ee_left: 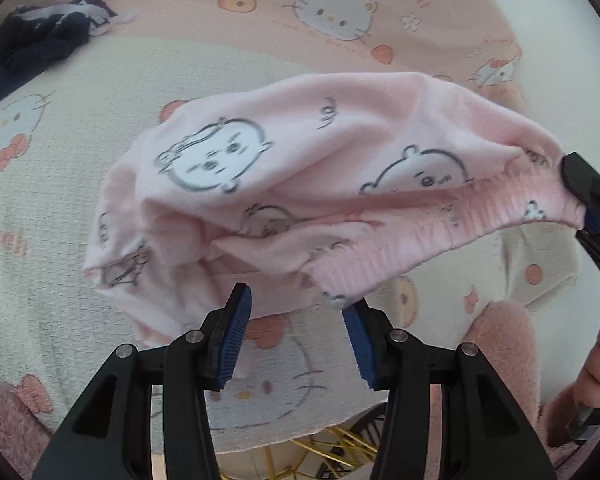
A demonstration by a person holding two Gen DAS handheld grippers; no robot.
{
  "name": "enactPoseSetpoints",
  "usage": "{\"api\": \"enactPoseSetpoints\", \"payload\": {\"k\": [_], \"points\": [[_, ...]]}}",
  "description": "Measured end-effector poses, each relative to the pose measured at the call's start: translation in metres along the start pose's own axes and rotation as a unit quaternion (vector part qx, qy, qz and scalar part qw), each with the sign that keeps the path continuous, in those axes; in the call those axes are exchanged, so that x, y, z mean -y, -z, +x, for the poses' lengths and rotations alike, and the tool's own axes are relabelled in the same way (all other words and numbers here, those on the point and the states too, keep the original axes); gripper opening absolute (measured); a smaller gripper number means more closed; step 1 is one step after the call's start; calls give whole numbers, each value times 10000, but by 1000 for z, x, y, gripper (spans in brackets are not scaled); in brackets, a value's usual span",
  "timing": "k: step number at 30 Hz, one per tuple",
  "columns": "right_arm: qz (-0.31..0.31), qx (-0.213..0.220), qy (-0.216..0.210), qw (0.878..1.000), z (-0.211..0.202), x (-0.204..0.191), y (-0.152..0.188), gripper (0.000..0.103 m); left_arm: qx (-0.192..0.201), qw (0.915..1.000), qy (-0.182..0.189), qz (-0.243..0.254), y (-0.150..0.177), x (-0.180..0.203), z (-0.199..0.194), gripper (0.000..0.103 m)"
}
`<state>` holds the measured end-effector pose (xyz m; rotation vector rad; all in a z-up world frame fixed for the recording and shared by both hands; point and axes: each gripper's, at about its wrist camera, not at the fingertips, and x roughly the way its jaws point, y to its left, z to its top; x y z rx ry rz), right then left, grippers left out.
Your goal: Fold clothes
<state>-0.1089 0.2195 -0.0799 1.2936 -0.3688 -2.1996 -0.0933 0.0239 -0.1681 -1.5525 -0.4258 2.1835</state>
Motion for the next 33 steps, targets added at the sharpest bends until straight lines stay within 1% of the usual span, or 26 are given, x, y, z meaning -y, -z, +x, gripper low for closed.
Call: {"api": "enactPoseSetpoints", "payload": {"k": [2, 4, 7, 8, 11, 12, 14, 15, 20, 25, 29, 31, 33], "points": [[28, -50, 106, 9999, -3, 2, 4, 11, 140, 9997, -217, -5, -3, 8, 3, 49], [137, -118, 93, 9998, -4, 7, 9, 11, 282, 9995, -10, -103, 0, 9, -8, 49], [101, -161, 193, 9996, -9, 12, 15, 11, 654, 9978, 86, -60, 2, 12, -37, 49], [79, -181, 236, 9995, -8, 13, 17, 11, 714, 9973, 149, -66, 4, 9, -48, 49], [127, -269, 258, 9992, -7, 21, 21, 11, 784, 9964, 260, -169, 4, 4, -59, 49], [149, -303, 242, 9991, -6, 22, 23, 11, 727, 9969, 239, -201, 5, 3, -56, 49], [153, -330, 209, 9991, -5, 21, 27, 11, 590, 9975, 293, -253, -7, -1, -42, 49], [139, -341, 197, 9991, -6, 20, 29, 11, 538, 9980, 262, -224, -5, -1, -37, 49], [90, -406, 200, 9989, -3, 17, 31, 11, 331, 9990, -281, 124, 10, 6, -25, 49], [133, -403, 146, 9990, 0, 18, 28, 11, 247, 9950, -781, 566, 17, 16, -18, 49], [170, -404, 114, 9990, 2, 15, 27, 12, 120, 9920, -1013, 737, 21, 18, -9, 49], [177, -402, 137, 9989, 3, 15, 25, 12, 88, 9883, -1198, 940, 24, 22, -7, 49], [179, -396, 156, 9989, 4, 16, 24, 12, 47, 9879, -1187, 995, 27, 25, -4, 49]]}}
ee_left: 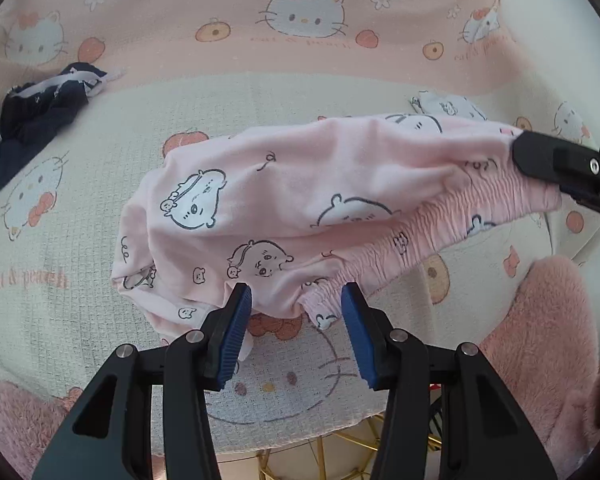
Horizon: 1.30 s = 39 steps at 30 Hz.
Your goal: Fold clothes
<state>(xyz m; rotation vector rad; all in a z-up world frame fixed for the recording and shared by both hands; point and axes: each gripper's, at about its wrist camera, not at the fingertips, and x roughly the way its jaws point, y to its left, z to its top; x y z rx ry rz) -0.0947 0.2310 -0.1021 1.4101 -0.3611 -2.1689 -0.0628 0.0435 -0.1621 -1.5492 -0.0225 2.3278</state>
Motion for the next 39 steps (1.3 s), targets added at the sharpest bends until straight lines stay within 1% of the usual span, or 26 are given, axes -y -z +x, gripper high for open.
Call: {"api": "enactPoseSetpoints", "payload": {"k": [3, 8, 10, 12, 14, 15, 16, 17, 19, 21, 22, 23, 24, 25, 26, 27, 28, 30, 31, 32, 33, 34, 36, 37, 39], "points": [[18, 19, 2, 10000, 0, 0, -3, 12, -44, 9999, 148, -2, 2, 2, 3, 49], [50, 27, 62, 10000, 2, 1, -5, 12, -60, 9996, 282, 42, 3, 4, 2, 49], [56, 15, 66, 10000, 4, 2, -6, 12, -46, 9998, 194, 92, 3, 5, 4, 49], [74, 5, 50, 10000, 5, 2, -6, 12, -157, 9998, 32, 121, 3, 4, 12, 49], [61, -15, 47, 10000, 6, 1, -6, 12, -137, 9998, -5, -133, 2, -5, 16, 48], [38, -32, 67, 10000, 7, 0, -6, 12, -121, 9996, -18, -271, 2, -10, 18, 44], [12, -56, 95, 9999, 8, -1, -5, 12, -37, 9991, -29, -415, 1, -16, 16, 18], [-17, -86, 128, 9999, 9, -1, -4, 12, 21, 9989, -93, -470, -2, -20, 15, 5], [-5, -152, 116, 9998, 13, 0, -1, 13, 103, 9987, -184, -471, -9, -27, 15, 5], [0, -241, 135, 9996, 19, 2, 1, 15, 171, 9987, -123, -465, -18, -31, 14, 4], [-45, -309, 224, 9993, 24, 2, 2, 16, 220, 9985, -71, -492, -23, -33, 11, 4], [-135, -377, 383, 9985, 29, 2, 4, 21, 314, 9980, 4, -540, -28, -35, 7, 4], [-247, -442, 576, 9971, 34, 3, 7, 32, 417, 9973, 82, -591, -32, -37, 1, 4], [-345, -549, 780, 9948, 42, 5, 11, 41, 515, 9966, 105, -634, -38, -39, -3, 3], [-341, -691, 898, 9930, 50, 10, 16, 54, 570, 9964, 65, -626, -43, -39, -6, 3], [-263, -832, 937, 9918, 57, 17, 21, 54, 617, 9962, 15, -609, -47, -40, -8, 3], [-184, -974, 975, 9903, 65, 25, 26, 54, 664, 9960, -35, -592, -52, -41, -10, 0], [2, -1227, 1020, 9872, 80, 39, 35, 55, 637, 9961, -15, -616, -55, -44, -9, 0], [133, -1315, 1002, 9861, 86, 46, 38, 56, 619, 9961, 0, -630, -56, -45, -8, 0], [243, -1393, 929, 9856, 92, 52, 41, 60, 600, 9961, 15, -644, -57, -47, -7, 0], [334, -1461, 807, 9854, 98, 57, 44, 61, 582, 9961, 31, -659, -58, -48, -6, 0], [418, -1518, 782, 9844, 104, 62, 46, 61, 466, 9971, 134, -588, -57, -46, -3, 0], [409, -1479, 946, 9836, 110, 66, 47, 61, 225, 9982, 379, -397, -52, -39, 4, 1], [395, -1448, 981, 9838, 111, 67, 47, 61, 166, 9987, 390, -298, -49, -34, 5, 1], [389, -1398, 959, 9848, 112, 68, 45, 61, 74, 9998, 185, -62, -41, -26, 9, 2]]}}
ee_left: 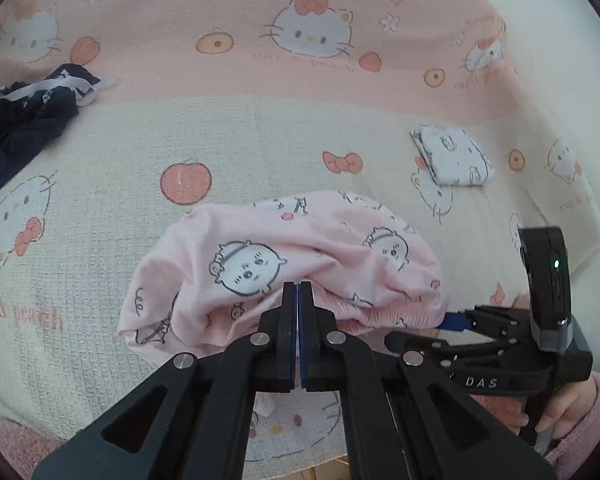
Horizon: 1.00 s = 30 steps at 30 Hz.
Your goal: Fold clothes
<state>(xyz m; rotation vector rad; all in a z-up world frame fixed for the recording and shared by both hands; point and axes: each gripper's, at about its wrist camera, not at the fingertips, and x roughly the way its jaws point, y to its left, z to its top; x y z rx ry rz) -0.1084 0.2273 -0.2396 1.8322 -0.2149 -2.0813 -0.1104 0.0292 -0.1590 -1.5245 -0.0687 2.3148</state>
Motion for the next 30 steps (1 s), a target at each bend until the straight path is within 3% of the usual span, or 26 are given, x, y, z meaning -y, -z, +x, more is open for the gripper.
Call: {"api": "enactPoseSetpoints", "payload": {"k": [4, 6, 7, 8, 12, 18, 21, 23, 30], "points": [[-127, 2, 160, 9998, 2, -3, -1, 61, -81, 9999, -112, 46, 5, 1, 5, 14], [-95, 13, 163, 9998, 3, -1, 0, 61, -119, 9998, -158, 61, 8, 2, 7, 30], [-68, 21, 148, 9999, 3, 0, 1, 61, -75, 9999, -126, 82, 9, 3, 4, 46], [-41, 28, 134, 9999, 4, 1, 2, 61, -46, 9998, -133, 149, 10, 6, 1, 50], [23, 35, 48, 10000, 8, 8, 1, 60, -167, 9937, -743, 825, 16, 24, 8, 50], [37, 78, -64, 9999, 10, 11, 0, 58, -394, 9897, -911, 1029, 15, 30, 37, 49], [31, 43, -33, 10000, 10, 3, 4, 58, -486, 9861, -1058, 1182, 13, 33, 46, 18], [62, -3, -24, 10000, 12, 1, 4, 58, -306, 9878, -1063, 1097, 10, 32, 41, 10], [333, 211, -284, 9988, 20, -3, 0, 59, 473, 9931, -1070, 62, -7, -6, -7, 8]]}}
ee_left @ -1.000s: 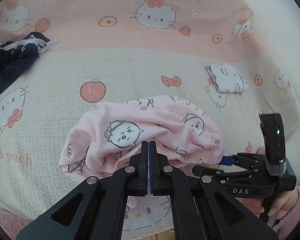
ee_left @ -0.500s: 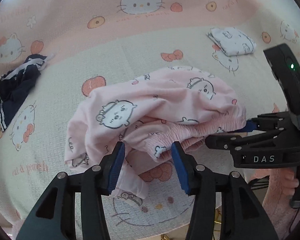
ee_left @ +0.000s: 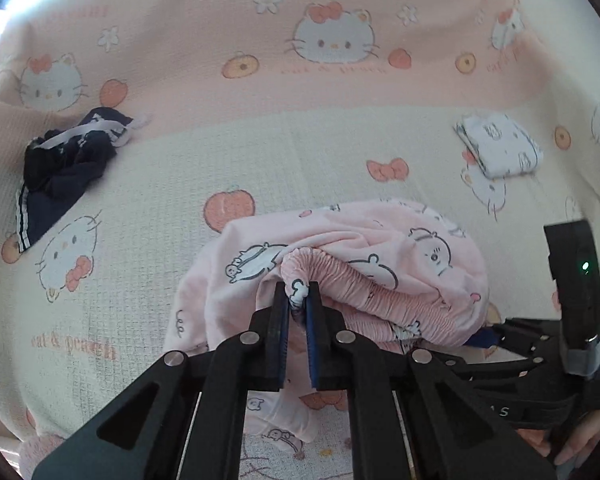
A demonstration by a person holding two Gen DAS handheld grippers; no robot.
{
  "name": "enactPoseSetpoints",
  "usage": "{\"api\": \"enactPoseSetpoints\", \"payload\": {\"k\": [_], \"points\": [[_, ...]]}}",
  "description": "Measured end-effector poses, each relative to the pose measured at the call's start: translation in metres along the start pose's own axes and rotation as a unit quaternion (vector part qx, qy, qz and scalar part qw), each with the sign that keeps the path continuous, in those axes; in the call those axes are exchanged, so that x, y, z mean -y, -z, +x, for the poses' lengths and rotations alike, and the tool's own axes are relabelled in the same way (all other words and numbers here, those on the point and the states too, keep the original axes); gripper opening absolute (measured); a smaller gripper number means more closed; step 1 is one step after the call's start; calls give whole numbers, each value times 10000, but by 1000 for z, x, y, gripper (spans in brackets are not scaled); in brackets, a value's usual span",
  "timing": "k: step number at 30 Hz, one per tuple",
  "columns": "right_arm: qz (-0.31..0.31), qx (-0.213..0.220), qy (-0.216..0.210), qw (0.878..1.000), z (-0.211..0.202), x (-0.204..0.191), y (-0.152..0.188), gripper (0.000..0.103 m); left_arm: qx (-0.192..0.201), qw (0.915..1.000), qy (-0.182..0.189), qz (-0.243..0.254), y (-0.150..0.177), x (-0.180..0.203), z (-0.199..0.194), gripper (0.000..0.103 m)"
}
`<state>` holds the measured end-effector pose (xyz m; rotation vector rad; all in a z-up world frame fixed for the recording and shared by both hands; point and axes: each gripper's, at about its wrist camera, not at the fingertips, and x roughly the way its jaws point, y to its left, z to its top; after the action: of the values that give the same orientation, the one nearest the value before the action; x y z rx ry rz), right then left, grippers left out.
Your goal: Fold clothes
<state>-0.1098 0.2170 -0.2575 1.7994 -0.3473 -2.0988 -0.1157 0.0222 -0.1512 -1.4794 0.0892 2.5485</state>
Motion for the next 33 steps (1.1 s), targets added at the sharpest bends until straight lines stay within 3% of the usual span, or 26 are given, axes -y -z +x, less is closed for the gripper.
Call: {"api": "enactPoseSetpoints", "payload": {"k": [1, 2, 3, 6, 11, 15, 17, 21, 25, 27, 30, 31, 33], "points": [[-6, 31, 2, 10000, 2, -2, -2, 59, 65, 9999, -44, -68, 0, -7, -4, 8], [-12, 63, 5, 10000, 3, -4, -4, 52, 125, 9998, -69, -153, -1, -13, -10, 8], [-114, 67, 112, 9999, 5, -7, -5, 31, 185, 9995, -90, -243, -3, -21, -16, 8], [-392, 148, 482, 9980, 3, -16, -2, 5, 327, 9980, -45, -543, -6, -41, -34, 8], [-435, 876, 871, 9914, -49, -14, -7, 4, 578, 9950, -24, -808, -4, -58, -65, 8], [-652, 1669, 1177, 9767, -116, -23, -16, 3, 851, 9918, 181, -931, -3, -63, -100, 8], [-735, 2014, 1153, 9699, -150, -34, -21, 3, 1061, 9889, 424, -948, -3, -63, -125, 8], [-745, 2479, 911, 9616, -190, -61, -25, 3, 1435, 9850, 539, -788, -9, -54, -165, 8], [-803, 2784, 773, 9540, -228, -76, -18, 3, 1650, 9804, 807, -709, -19, -46, -187, 8], [-840, 2906, 687, 9507, -242, -79, -20, 3, 1731, 9805, 729, -576, -26, -41, -186, 8], [-1000, 3004, 1109, 9421, -238, -81, -31, 3, 1581, 9836, 674, -546, -35, -41, -161, 8], [-967, 2851, 1279, 9450, -225, -76, -37, 3, 1385, 9847, 792, -699, -37, -45, -146, 8], [-718, 2532, 1075, 9588, -208, -63, -52, 3, 1260, 9835, 964, -865, -49, -52, -132, 8]]}}
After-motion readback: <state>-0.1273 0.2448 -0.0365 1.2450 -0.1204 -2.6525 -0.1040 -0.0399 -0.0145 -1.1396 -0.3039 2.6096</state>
